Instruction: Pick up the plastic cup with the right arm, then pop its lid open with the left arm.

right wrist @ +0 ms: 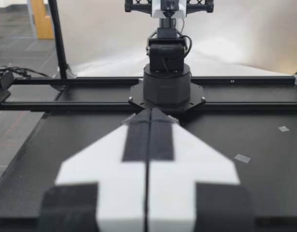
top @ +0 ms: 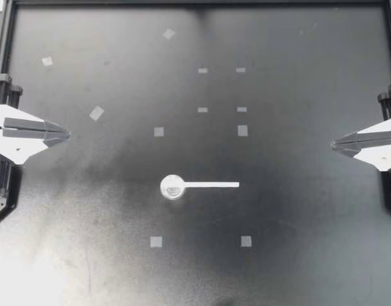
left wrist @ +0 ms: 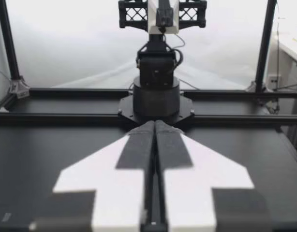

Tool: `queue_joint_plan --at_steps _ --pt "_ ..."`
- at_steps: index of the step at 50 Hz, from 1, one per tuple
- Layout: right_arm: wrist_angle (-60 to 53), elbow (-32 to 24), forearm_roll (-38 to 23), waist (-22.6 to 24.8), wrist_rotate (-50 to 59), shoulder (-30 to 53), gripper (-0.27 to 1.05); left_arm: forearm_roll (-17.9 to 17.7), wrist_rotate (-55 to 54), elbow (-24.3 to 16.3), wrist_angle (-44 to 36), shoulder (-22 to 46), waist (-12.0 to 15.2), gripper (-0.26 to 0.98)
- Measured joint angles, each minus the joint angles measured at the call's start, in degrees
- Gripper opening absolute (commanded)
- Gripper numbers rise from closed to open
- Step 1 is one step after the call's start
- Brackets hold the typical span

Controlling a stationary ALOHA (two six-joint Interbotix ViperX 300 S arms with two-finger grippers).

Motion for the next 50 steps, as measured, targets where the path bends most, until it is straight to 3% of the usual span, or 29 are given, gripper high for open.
queue_joint_plan --at_steps 5,11,20,27,36,50 --pt "0.18 0.88 0.0 -0.09 -0.26 0.0 -0.06 0.09 -0.09 3.08 -0.18 -0.7 -0.26 0.01" --pt "0.26 3.16 0.0 -0.09 0.18 0.35 -0.08 -0.09 -0.62 5.89 -0.62 -0.97 -0.44 -0.02" --pt "0.18 3.87 0.09 -0.18 2.72 4.92 -0.08 -1.41 -0.7 4.92 -0.7 -0.18 -0.44 -0.02" --pt "0.09 1.93 0.18 -0.18 6.86 15.29 -0.08 -1.41 -0.26 1.67 0.0 3.96 -0.44 -0.02" --pt "-1.93 -5.1 0.18 -0.18 8.96 34.1 -0.08 -1.41 -0.18 -1.41 0.79 11.51 -0.44 -0.02" --pt "-15.38 -13.1 -0.09 -0.18 9.05 54.67 0.03 -1.58 -0.88 -4.92 5.63 22.5 -0.53 -0.02"
